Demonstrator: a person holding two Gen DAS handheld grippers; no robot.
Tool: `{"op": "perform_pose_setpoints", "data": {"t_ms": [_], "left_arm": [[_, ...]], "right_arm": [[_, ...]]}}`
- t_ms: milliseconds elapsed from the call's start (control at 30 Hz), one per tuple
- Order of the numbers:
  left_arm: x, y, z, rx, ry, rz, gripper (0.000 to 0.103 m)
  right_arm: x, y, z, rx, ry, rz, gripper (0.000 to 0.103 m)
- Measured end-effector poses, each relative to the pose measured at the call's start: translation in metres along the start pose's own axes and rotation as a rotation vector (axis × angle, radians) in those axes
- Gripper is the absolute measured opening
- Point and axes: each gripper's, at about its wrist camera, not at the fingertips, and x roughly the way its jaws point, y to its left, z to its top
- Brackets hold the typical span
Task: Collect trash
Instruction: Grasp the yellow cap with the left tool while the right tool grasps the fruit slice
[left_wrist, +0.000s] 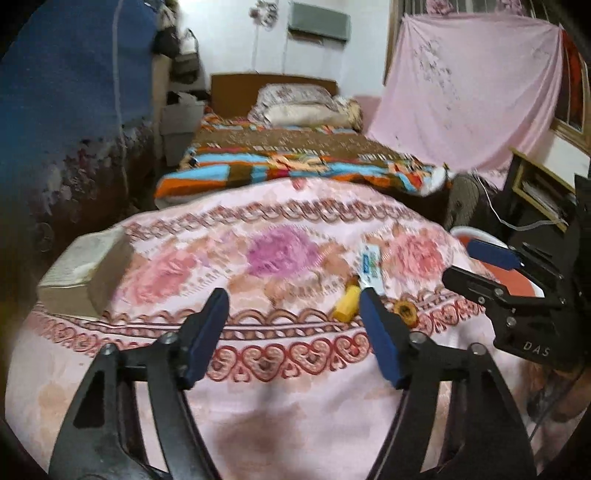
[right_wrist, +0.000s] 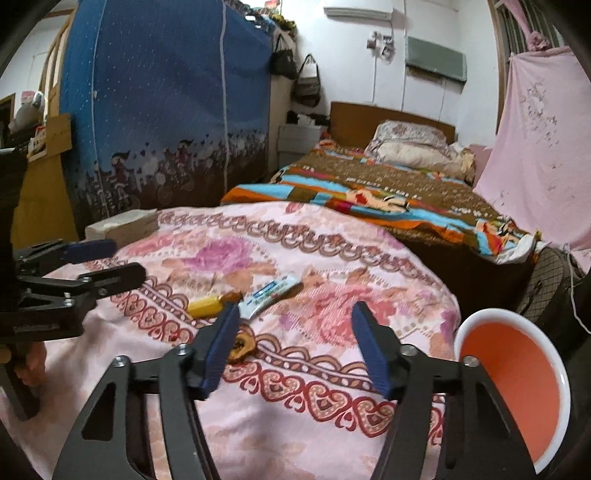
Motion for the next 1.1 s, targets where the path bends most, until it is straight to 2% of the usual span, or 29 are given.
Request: {"op": "perform_pose_setpoints", "data": {"t_ms": [200, 400, 533, 633, 667, 767, 867, 1000, 1100], "left_arm": [[0.023, -0.011, 0.002, 0.038, 0.115, -0.087, 0.033], [0.045, -0.014, 0.007, 0.031, 0.196, -0.151, 0.024], [0.056, -0.015, 0.008, 0.024, 0.241, -0.166, 0.017], [0.057, -0.017, 0.008, 0.035, 0.245, -0.17, 0.005], [0.058, -0.018, 0.008, 0.039, 0.247, -0.17, 0.003], [0.055, -0.021, 0.008, 0.059, 0.238, -0.159, 0.0], [0.048, -0.027, 0.009, 0.089, 0.212, -0.141, 0.0], [0.036, -0.034, 0.011, 0.121, 0.158, -0.129, 0.0], [0.034, -0.036, 0.012, 0.126, 0.16, -0.115, 0.0]], "right_arm": [[0.013, 0.003, -0.005, 0.0, 0.078, 0.085, 0.047], [0.028, 0.01, -0.01, -0.017, 0.162, 0.152, 0.046], [0.041, 0.01, -0.011, -0.005, 0.215, 0.188, 0.042], [0.046, 0.01, -0.011, 0.002, 0.238, 0.215, 0.032], [0.046, 0.011, -0.011, 0.002, 0.238, 0.224, 0.025], [0.045, 0.011, -0.011, 0.005, 0.234, 0.237, 0.022], [0.042, 0.007, -0.01, 0.022, 0.217, 0.243, 0.013], [0.038, 0.002, -0.008, 0.039, 0.194, 0.251, 0.011], [0.038, 0.004, -0.007, 0.036, 0.195, 0.246, 0.011]]}}
